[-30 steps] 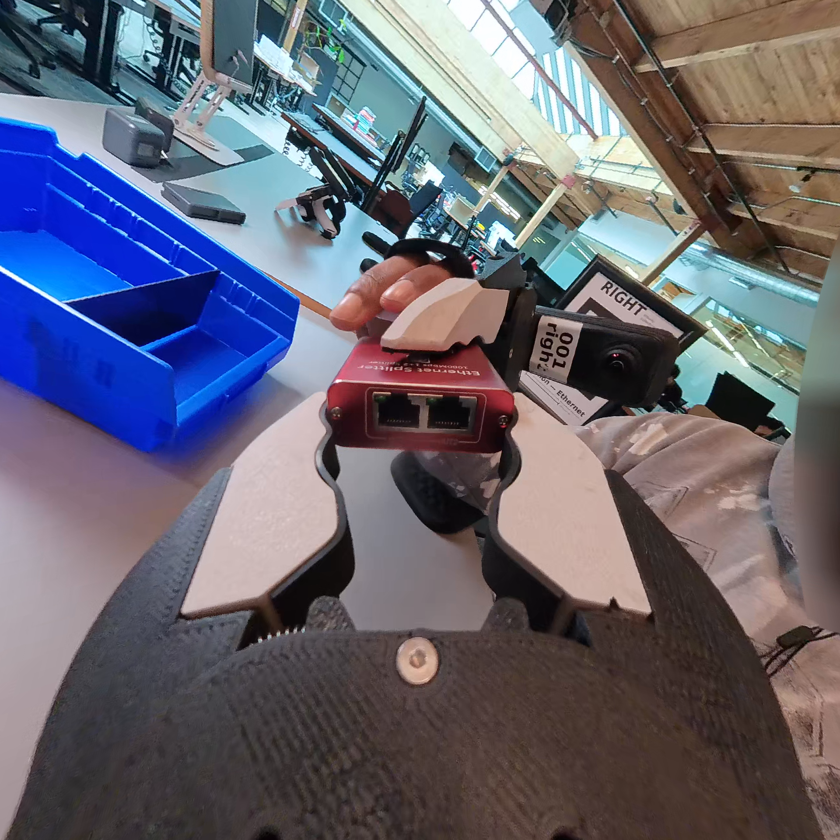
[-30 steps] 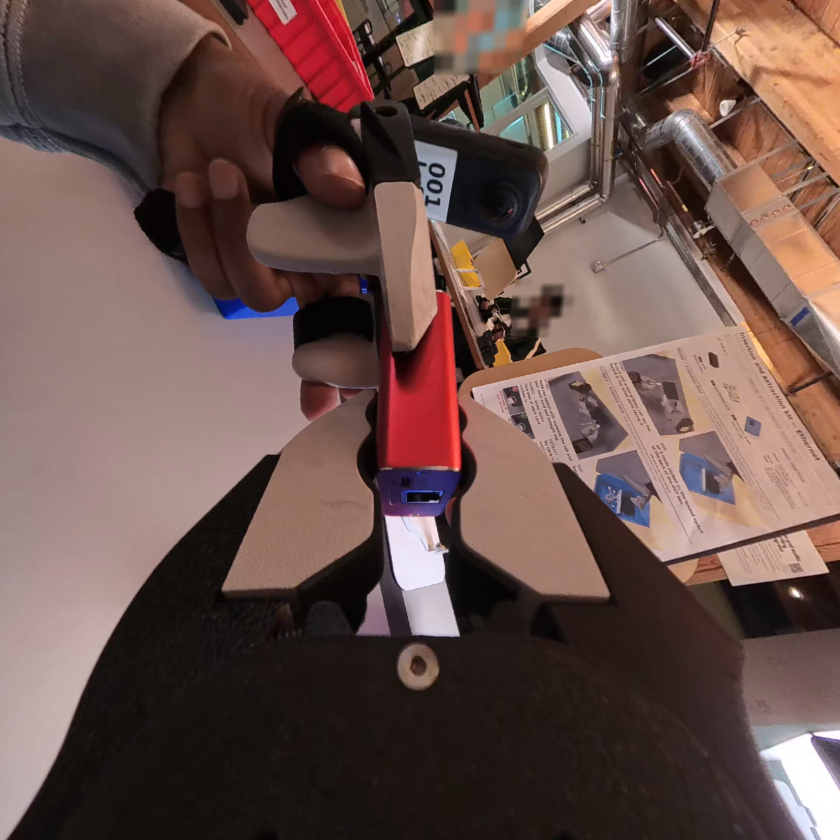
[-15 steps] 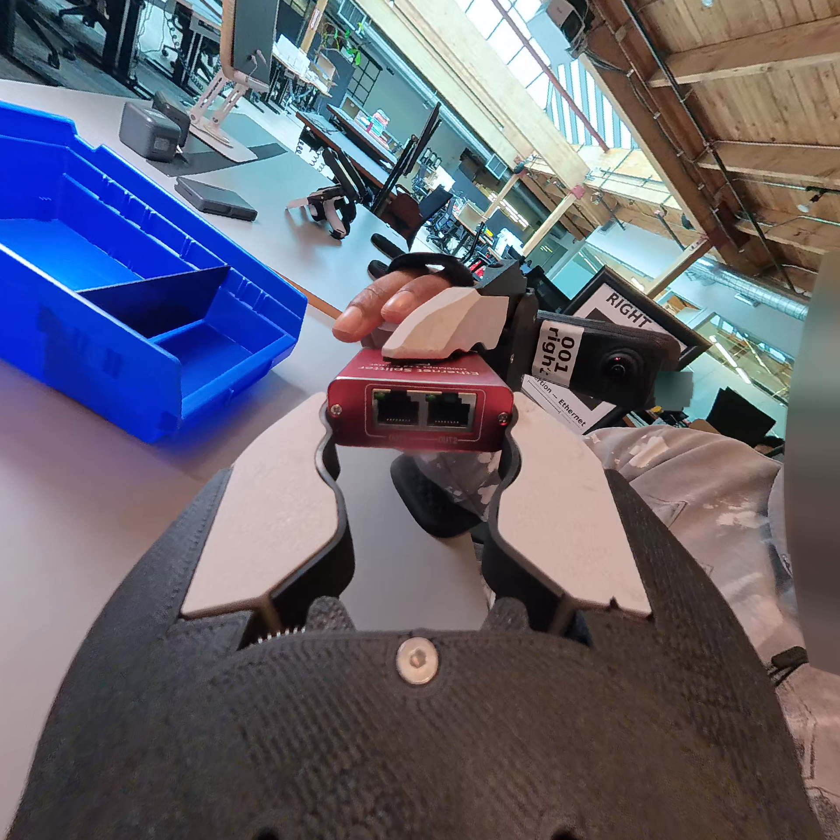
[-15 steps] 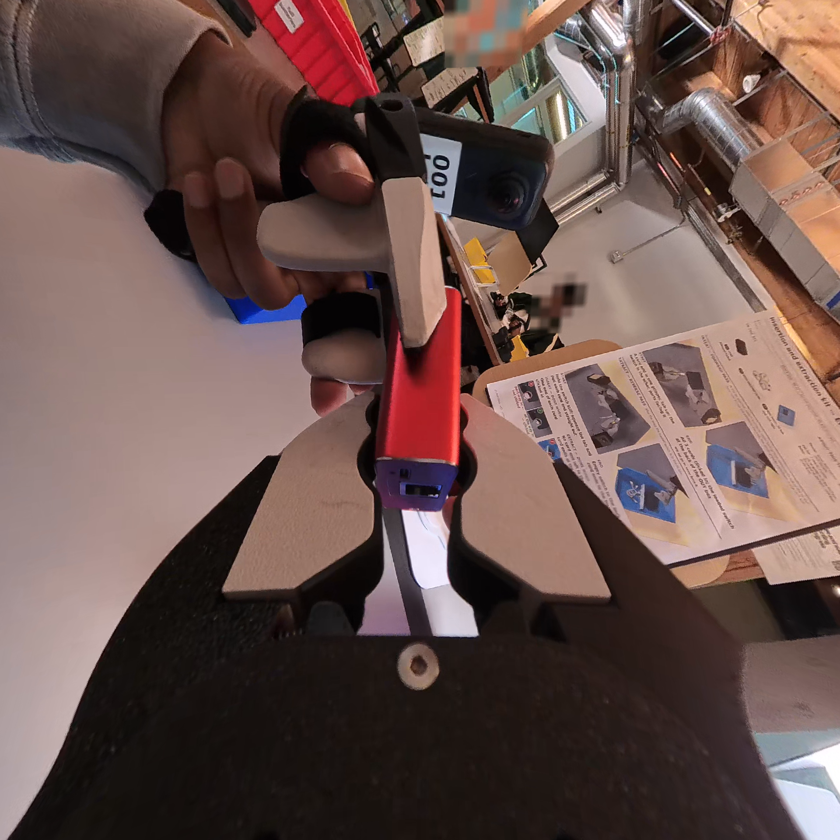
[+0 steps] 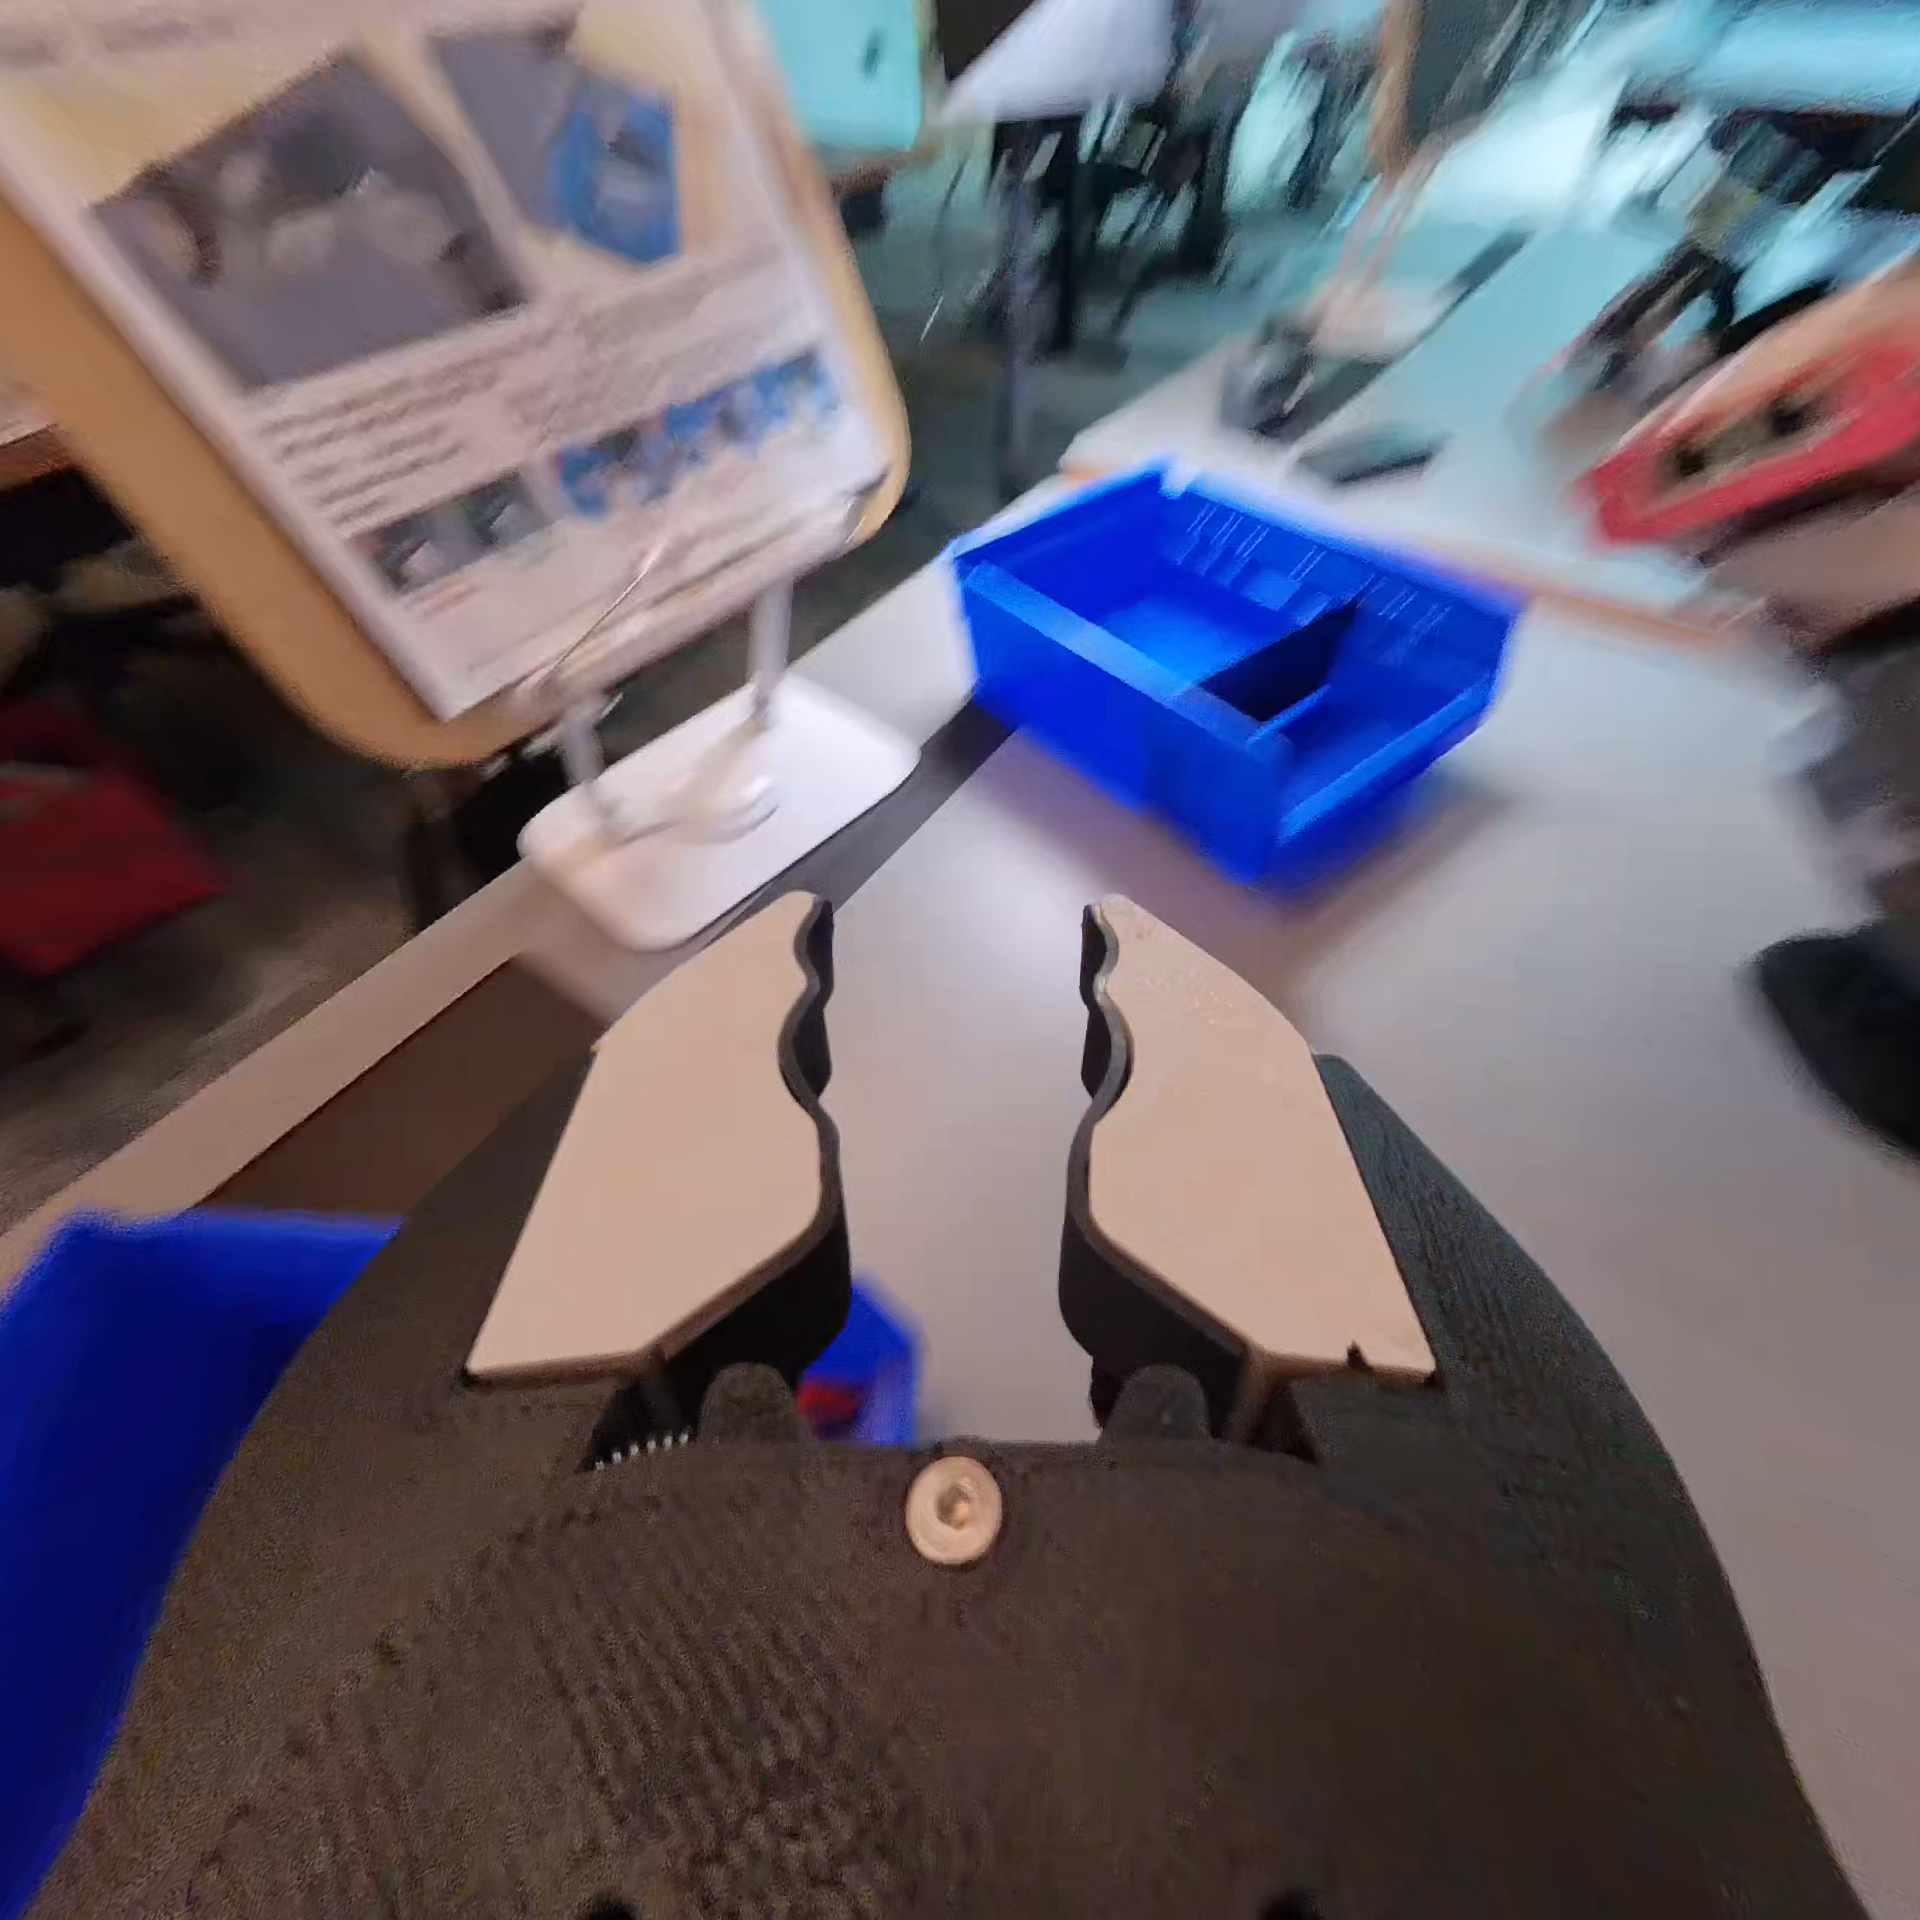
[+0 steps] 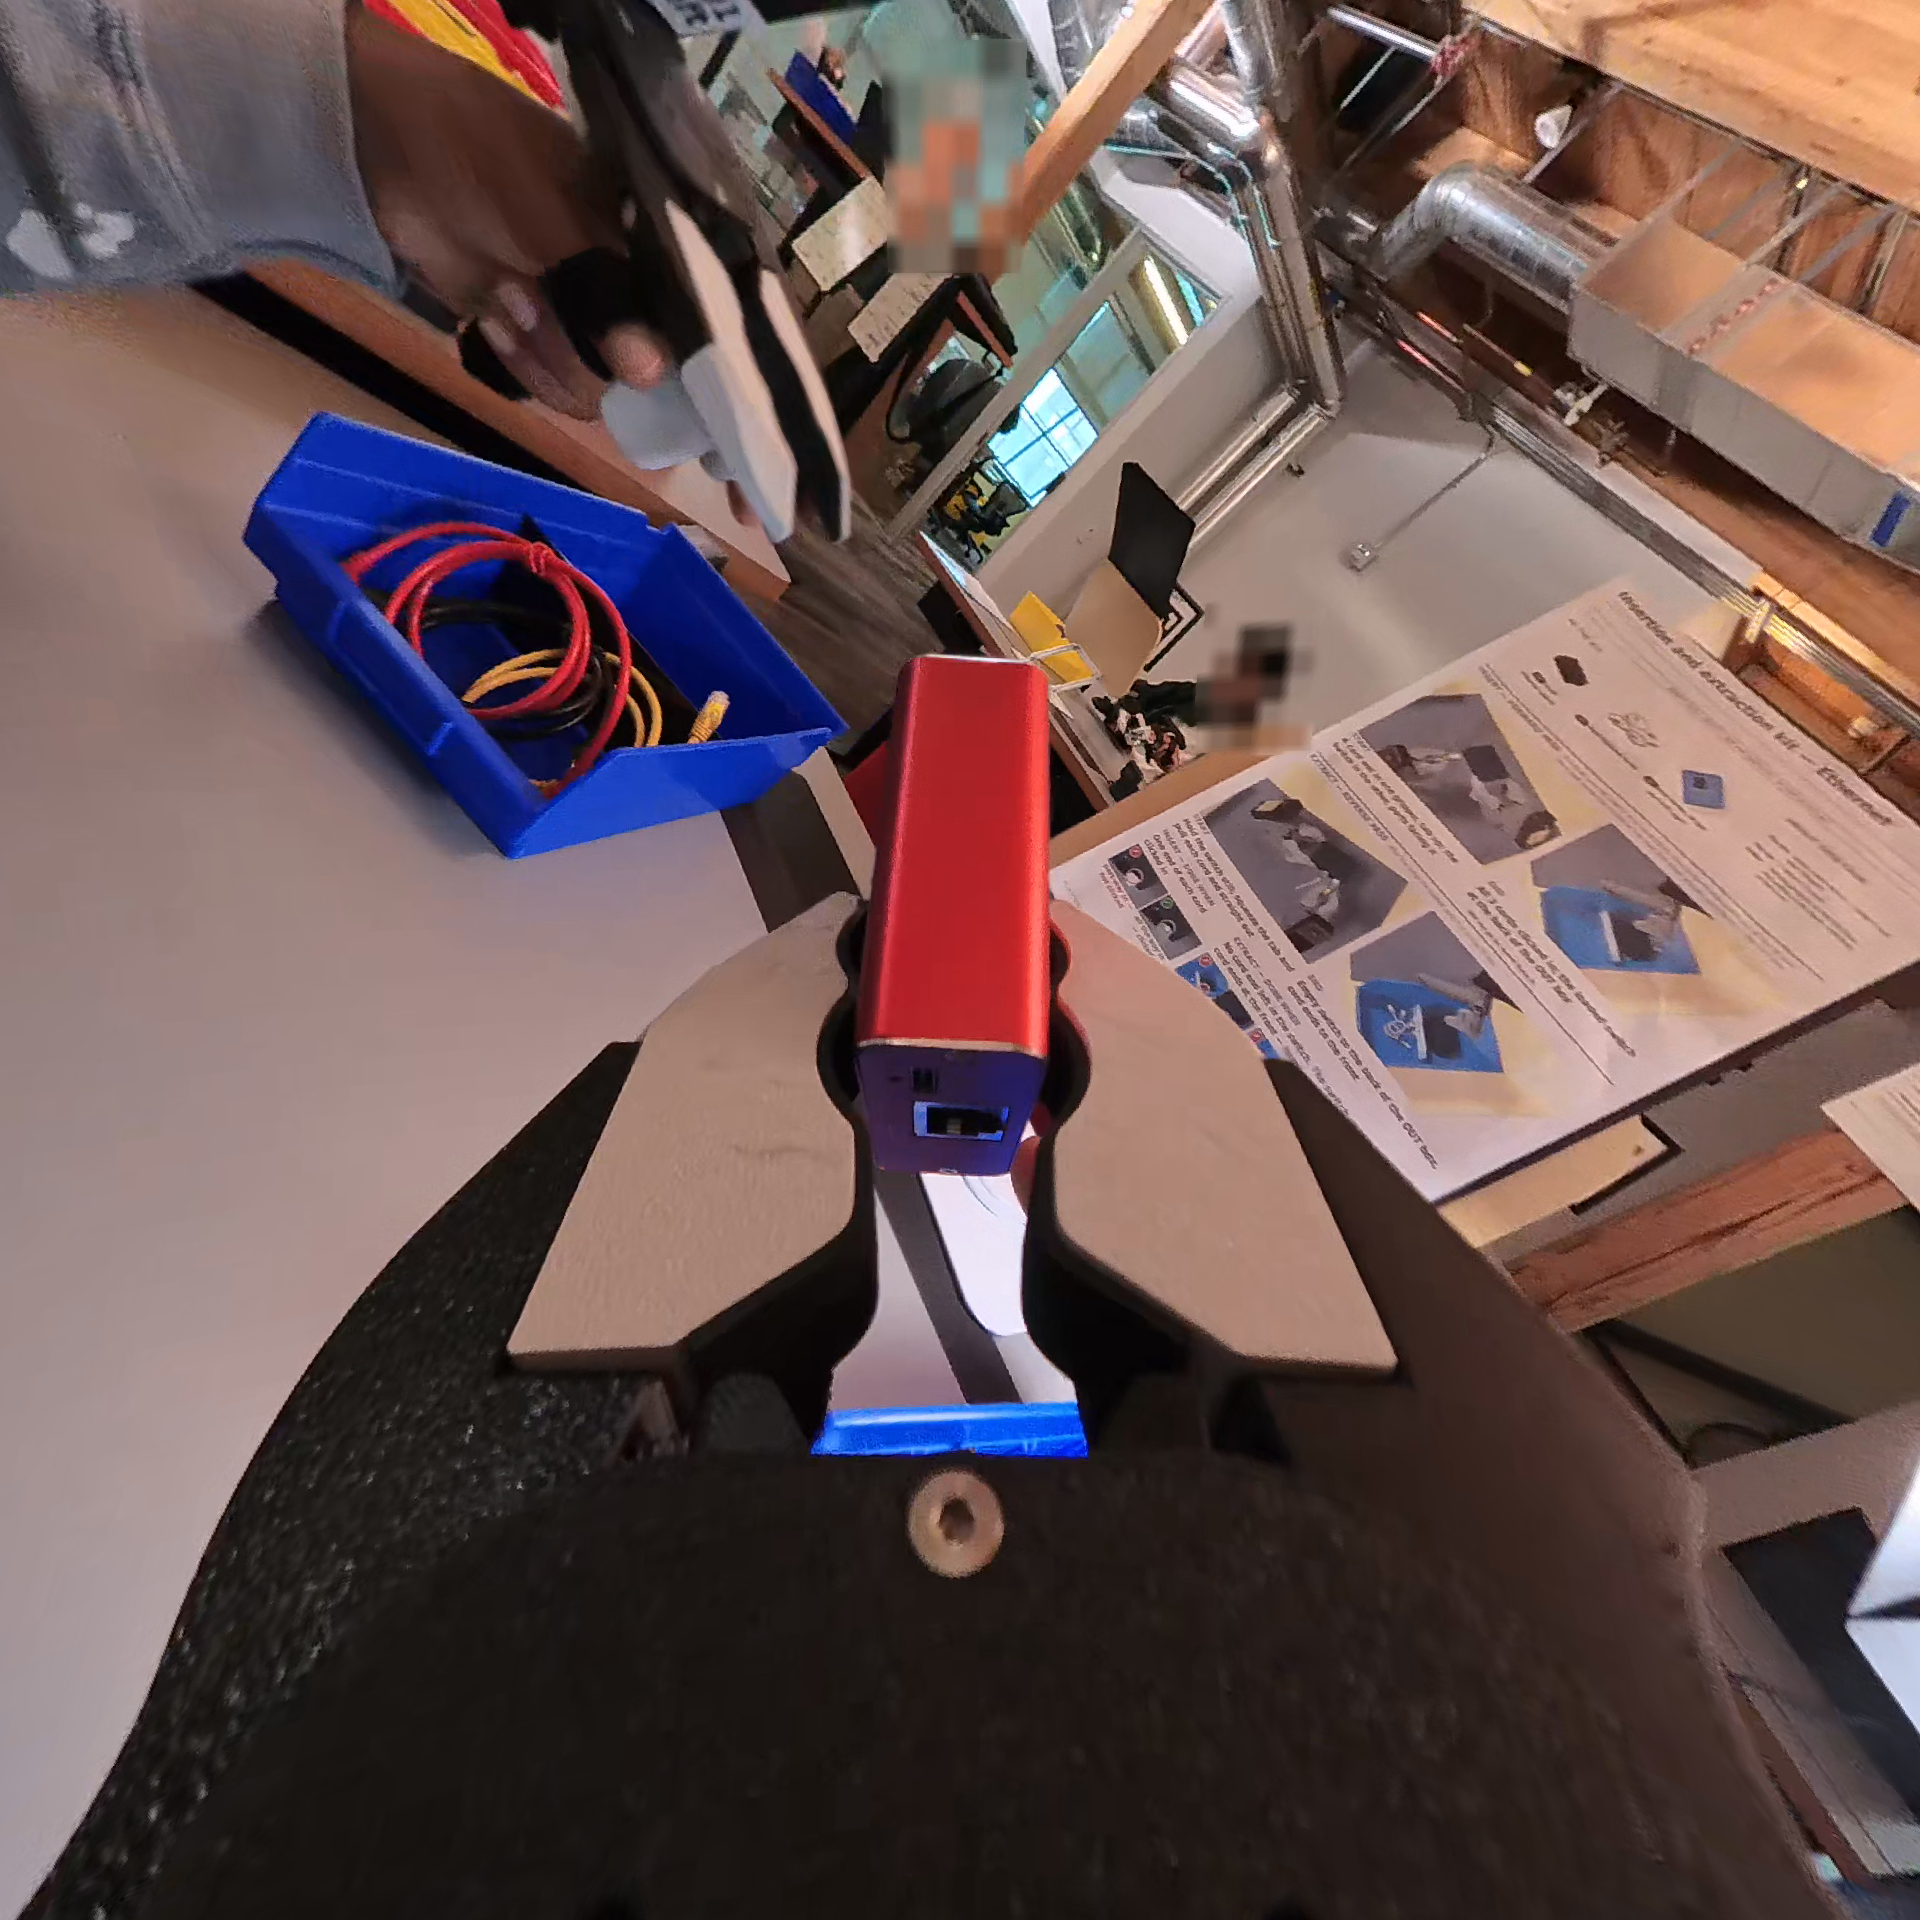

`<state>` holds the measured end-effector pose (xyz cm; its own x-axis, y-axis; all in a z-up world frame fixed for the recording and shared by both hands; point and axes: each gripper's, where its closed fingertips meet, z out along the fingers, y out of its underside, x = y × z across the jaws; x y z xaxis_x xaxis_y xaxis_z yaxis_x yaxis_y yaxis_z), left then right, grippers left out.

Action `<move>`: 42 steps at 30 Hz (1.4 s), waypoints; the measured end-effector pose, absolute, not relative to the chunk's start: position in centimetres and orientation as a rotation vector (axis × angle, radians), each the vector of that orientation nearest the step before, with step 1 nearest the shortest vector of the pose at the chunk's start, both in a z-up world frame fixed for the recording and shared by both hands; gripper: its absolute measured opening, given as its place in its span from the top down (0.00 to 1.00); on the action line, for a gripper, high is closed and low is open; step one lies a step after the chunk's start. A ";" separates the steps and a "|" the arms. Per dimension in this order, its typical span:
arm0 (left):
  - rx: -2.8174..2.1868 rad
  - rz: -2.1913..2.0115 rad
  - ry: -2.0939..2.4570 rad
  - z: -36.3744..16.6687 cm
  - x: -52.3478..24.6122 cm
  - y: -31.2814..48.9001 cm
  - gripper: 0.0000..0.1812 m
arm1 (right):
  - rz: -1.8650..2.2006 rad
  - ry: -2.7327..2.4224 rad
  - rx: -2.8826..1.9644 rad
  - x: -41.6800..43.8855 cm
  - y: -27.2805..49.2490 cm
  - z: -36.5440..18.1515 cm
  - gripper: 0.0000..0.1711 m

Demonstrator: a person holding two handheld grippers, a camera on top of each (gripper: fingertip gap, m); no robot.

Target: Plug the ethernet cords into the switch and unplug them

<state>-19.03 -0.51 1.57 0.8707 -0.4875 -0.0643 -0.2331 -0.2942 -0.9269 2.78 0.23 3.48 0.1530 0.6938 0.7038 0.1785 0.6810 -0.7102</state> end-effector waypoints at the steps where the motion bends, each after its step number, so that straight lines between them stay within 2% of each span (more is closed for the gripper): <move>1: -1.965 -0.182 0.563 0.1 -21.1 -0.3 0.73 | 0.423 -1.397 -0.793 2.9 0.4 3.6 0.84; 7: -2.386 0.223 0.687 -9.3 -29.9 -1.3 0.78 | 0.387 -1.402 -0.800 2.9 0.6 3.5 0.84; 13: -2.462 0.721 0.991 -13.8 -34.5 -1.2 0.74 | 0.374 -1.407 -0.823 2.7 1.1 2.9 0.84; 15: -2.476 0.732 1.042 -14.7 -34.7 -1.1 0.79 | 0.371 -1.409 -0.826 2.8 1.1 2.8 0.84; 18: -2.440 0.791 1.085 -14.2 -35.1 -0.7 0.94 | 0.371 -1.403 -0.830 3.1 1.3 2.9 0.84; 19: -2.419 0.805 1.081 -13.5 -35.2 -0.6 0.96 | 0.372 -1.399 -0.833 3.2 1.4 3.0 0.84; 26: -2.329 0.862 0.977 -6.2 -36.9 -2.4 0.99 | 0.415 -1.365 -0.843 3.8 1.8 3.5 0.84; 31: -2.241 0.769 0.891 -0.7 -34.9 -4.0 0.99 | 0.427 -1.357 -0.825 3.8 1.3 4.1 0.84; 34: -2.217 0.483 0.850 0.5 -30.5 -4.6 0.99 | 0.430 -1.352 -0.811 3.8 0.9 4.4 0.84; 37: -2.205 0.051 0.828 -0.5 -24.0 -5.2 1.00 | 0.439 -1.349 -0.800 3.7 0.5 4.6 0.84; 42: -2.167 -0.521 0.866 -5.5 -14.4 -6.2 1.00 | 0.418 -1.374 -0.799 3.3 0.3 4.2 0.84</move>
<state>-14.41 -6.20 -5.53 0.6906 -0.7170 0.0945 -0.4200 -0.5040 -0.7547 3.28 0.25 4.21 0.1814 0.6895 0.7012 0.1826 0.6770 -0.7130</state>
